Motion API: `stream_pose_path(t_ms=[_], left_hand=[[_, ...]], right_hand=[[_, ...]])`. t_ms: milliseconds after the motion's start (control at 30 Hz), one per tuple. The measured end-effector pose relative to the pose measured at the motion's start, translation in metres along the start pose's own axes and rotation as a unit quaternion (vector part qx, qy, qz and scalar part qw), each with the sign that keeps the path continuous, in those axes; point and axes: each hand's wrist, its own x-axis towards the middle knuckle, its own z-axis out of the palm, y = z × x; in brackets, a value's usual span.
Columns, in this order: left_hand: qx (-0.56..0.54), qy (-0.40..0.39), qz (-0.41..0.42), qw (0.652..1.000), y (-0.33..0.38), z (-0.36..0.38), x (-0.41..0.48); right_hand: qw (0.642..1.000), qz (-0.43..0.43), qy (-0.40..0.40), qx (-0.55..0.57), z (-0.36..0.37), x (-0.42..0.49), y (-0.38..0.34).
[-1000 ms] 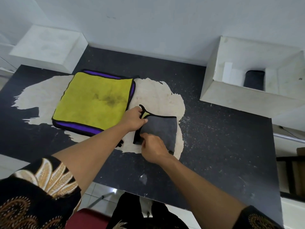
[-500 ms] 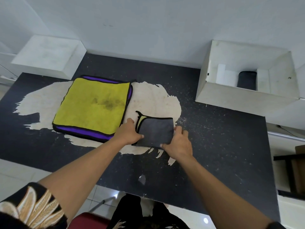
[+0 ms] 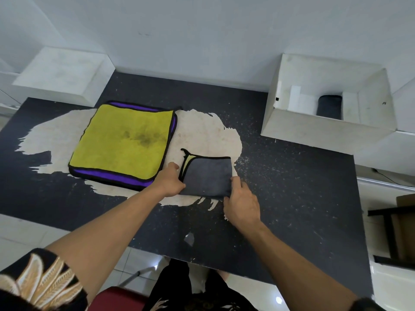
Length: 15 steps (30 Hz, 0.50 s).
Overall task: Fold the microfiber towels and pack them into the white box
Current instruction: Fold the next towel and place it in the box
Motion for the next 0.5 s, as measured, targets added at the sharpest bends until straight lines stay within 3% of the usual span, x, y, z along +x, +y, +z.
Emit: stream_pose_path(t_ms=[233, 333, 433, 500], left_hand=[[0.017, -0.003, 0.001, 1.000, -0.003, 0.002, 0.000], [0.143, 0.077, 0.000, 0.987, 0.005, 0.004, -0.010], [0.241, 0.212, 0.118, 0.940, 0.018, 0.017, -0.016], [0.263, 0.208, 0.199, 0.921, 0.029, 0.029, -0.016]], right_hand=[[0.999, -0.023, 0.002, -0.036, 0.003, -0.007, 0.009], [0.996, -0.046, 0.050, -0.051, 0.006, -0.009, 0.012], [0.988, -0.093, 0.106, -0.056, 0.008, -0.006, 0.004], [0.989, -0.116, 0.069, -0.052, 0.012, 0.003, -0.007]])
